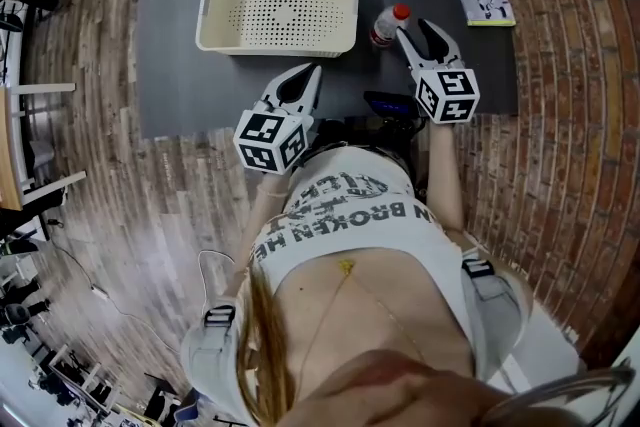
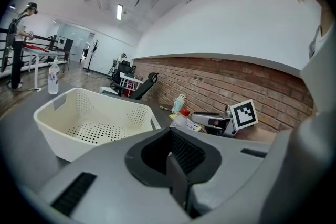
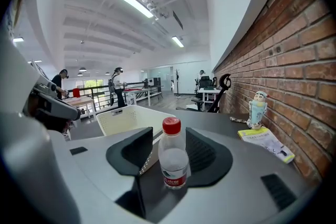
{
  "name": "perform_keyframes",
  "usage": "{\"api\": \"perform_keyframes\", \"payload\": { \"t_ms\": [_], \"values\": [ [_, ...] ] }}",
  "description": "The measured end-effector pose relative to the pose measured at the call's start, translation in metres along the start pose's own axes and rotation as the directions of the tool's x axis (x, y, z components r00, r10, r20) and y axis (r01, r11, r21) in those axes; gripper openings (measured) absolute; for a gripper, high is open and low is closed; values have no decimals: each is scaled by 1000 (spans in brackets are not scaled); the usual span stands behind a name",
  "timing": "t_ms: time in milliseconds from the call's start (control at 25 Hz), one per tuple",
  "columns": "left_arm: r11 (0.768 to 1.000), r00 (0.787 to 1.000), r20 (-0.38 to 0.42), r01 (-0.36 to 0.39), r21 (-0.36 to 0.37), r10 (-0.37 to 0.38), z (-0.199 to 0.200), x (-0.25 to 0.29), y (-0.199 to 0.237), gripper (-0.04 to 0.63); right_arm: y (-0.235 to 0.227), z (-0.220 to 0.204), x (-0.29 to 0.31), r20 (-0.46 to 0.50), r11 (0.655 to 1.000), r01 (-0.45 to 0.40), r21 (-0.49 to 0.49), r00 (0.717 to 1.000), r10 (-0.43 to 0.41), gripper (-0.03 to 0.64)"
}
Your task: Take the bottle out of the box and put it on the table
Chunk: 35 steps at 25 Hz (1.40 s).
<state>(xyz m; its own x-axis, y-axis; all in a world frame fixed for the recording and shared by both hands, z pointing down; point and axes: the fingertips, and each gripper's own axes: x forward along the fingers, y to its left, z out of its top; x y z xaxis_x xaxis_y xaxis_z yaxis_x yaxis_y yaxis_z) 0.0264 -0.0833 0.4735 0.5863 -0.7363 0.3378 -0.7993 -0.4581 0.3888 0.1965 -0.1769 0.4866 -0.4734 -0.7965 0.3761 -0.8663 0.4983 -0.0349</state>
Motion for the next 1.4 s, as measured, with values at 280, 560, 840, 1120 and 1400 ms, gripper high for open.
{"api": "perform_keyframes", "payload": {
  "t_ms": [280,560,840,1120,1400],
  "values": [
    [1000,1000,18,-5,1,5,1,-4,1,3,18,-5,-8,-3,999,-49,-22,999,49,63],
    [1000,999,30,-12,-3,12,4,-10,2,3,31,-5,-10,-14,995,-80,-57,997,79,21],
    [1000,1000,27,-6,-3,6,0,-12,-1,2,40,-9,-12,-30,991,-123,-45,992,122,9],
    [1000,1000,24,-10,-7,10,-3,-14,1,3,46,-11,-12,-31,988,-152,-37,988,151,9],
    [1000,1000,30,2,4,-2,-2,-14,0,3,69,-7,-11,-24,968,-245,-61,969,244,9]
  ]
}}
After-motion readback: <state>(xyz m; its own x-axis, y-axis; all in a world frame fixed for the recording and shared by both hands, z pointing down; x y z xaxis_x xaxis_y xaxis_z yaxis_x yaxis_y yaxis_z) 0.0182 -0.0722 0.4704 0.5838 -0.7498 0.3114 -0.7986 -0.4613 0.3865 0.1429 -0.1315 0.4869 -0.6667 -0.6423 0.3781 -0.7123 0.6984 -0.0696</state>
